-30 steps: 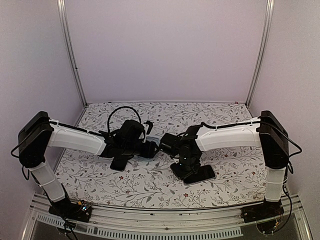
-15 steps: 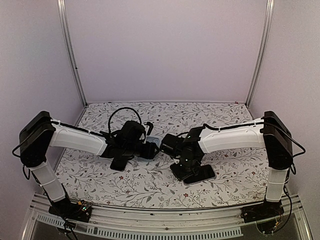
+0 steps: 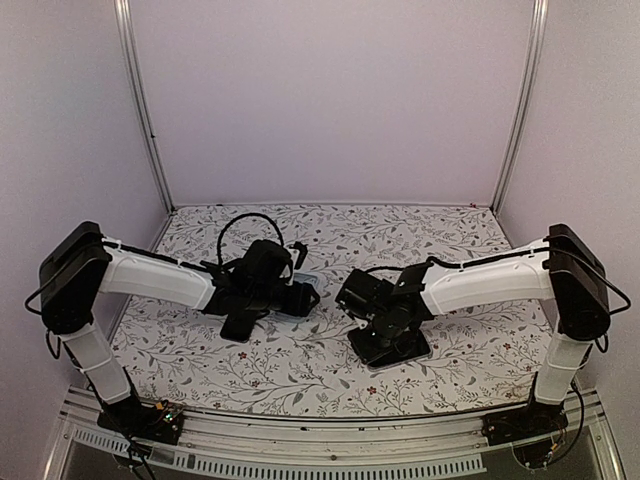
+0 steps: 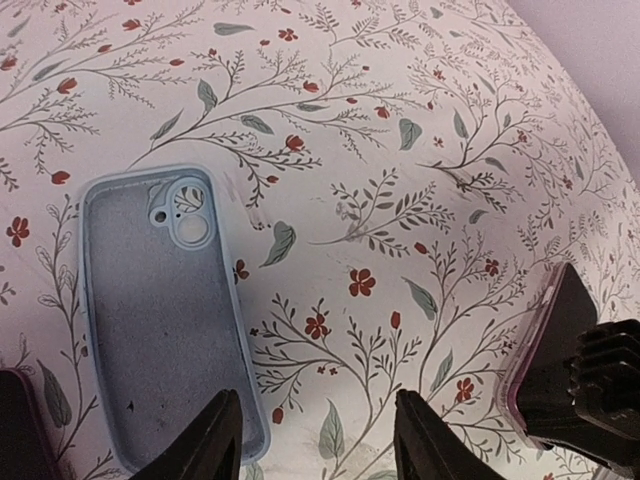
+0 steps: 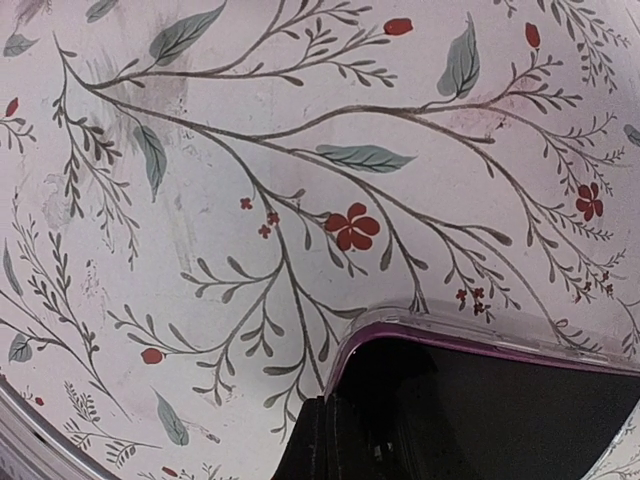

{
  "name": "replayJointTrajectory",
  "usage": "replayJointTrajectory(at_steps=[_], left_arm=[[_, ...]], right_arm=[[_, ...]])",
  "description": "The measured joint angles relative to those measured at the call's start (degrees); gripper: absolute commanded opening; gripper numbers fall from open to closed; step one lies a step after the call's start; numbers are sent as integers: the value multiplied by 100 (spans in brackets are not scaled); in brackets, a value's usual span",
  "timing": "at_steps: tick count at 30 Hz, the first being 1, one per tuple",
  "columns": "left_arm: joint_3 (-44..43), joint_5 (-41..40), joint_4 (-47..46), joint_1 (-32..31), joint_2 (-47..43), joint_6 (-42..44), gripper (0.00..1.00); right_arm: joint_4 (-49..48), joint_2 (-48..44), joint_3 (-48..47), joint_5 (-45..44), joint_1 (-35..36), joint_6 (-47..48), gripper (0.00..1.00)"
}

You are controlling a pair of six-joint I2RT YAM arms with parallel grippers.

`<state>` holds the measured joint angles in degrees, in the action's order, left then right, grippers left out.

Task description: Put the phone into the phone case

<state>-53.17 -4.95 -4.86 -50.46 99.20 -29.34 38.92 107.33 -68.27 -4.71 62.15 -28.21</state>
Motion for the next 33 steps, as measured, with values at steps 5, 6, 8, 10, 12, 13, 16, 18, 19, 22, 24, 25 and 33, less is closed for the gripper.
replayJointTrajectory(at_steps=[5,6,8,10,12,13,16,18,19,22,24,25,33], left_arm=[[-63,2,2,-2,61,0,53],[-81,2,7,-2,85,0,53],[-118,7,9,-2,129,0,53],[-136,17,11,-4,144,2,53],[-146,22,13,-7,144,13,53],[-153,22,13,-7,144,17,53],[-162,17,11,-7,144,28,53],[-168,15,11,-7,144,42,53],[-170,9,9,-7,144,48,53],[-170,-4,4,-7,129,74,54],[-170,-4,0,-7,83,87,54],[-168,-4,-2,-7,50,96,54],[-107,-13,-26,-7,-197,170,55]], right_arm=[[-636,-271,452,404,-282,81,0],[-691,-273,448,529,-358,125,12],[-706,-243,332,713,-452,238,47],[-651,-227,98,841,-494,468,67],[-487,-201,-107,920,-494,778,95],[-345,-236,-251,970,-494,1128,99],[-282,-444,-494,1032,-494,1690,99],[-376,-824,-619,1139,-494,2317,99],[-468,-1099,-605,1196,-494,2677,99],[-1073,-2144,15,1377,-509,4006,99],[-1419,-2865,758,1478,-520,5031,99],[-1506,-3097,1091,1495,-522,5519,99],[-1384,-2583,1801,1558,-713,7622,99]])
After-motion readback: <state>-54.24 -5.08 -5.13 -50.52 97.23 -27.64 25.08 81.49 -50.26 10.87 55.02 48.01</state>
